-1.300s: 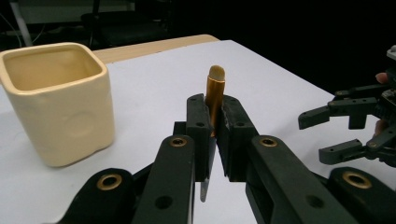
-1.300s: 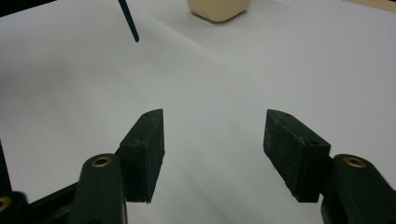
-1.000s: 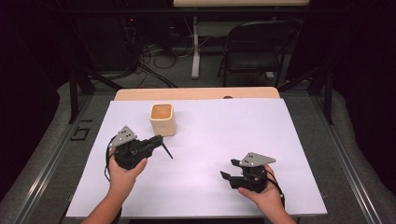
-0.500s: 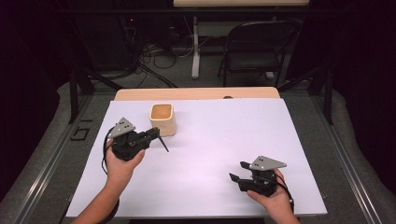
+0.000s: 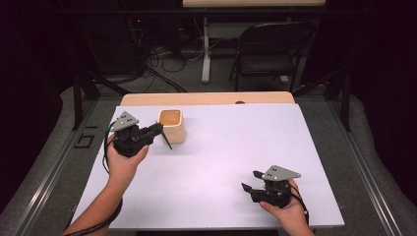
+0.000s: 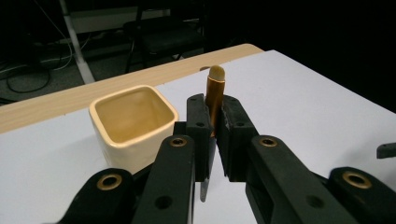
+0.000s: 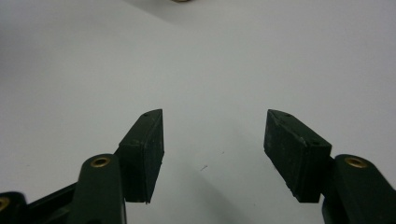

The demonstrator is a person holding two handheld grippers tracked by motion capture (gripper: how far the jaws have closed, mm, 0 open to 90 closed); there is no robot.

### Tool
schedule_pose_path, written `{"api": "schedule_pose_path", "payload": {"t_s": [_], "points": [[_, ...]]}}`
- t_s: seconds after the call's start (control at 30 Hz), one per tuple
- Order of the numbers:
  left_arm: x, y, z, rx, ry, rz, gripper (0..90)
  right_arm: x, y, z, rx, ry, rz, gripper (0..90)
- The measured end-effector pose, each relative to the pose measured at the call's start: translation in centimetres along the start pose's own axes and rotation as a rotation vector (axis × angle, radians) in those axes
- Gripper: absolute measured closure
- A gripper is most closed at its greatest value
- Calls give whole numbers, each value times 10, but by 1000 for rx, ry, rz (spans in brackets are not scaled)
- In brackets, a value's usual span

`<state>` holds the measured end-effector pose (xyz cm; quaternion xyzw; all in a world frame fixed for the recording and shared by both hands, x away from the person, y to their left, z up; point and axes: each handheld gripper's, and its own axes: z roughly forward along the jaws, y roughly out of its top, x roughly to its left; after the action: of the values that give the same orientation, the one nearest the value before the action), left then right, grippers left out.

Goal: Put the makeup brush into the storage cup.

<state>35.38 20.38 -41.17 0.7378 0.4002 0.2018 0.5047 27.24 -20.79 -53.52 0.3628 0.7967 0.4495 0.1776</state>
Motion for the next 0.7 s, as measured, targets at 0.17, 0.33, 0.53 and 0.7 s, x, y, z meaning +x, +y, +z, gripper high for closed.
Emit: {"api": "schedule_pose_path", "payload": {"t_s": [0.17, 0.33, 0.53, 0.7], "points": [[3, 13, 3, 12, 18, 8, 837, 0, -1, 1, -3, -2, 2, 365], [6, 23, 7, 16, 35, 15, 837, -1, -1, 1, -3, -1, 6, 363], [9, 33, 10, 16, 51, 16, 837, -2, -1, 1, -2, 1, 10, 360], [14, 42, 12, 14, 70, 13, 837, -2, -1, 1, -12, -1, 19, 360]]}}
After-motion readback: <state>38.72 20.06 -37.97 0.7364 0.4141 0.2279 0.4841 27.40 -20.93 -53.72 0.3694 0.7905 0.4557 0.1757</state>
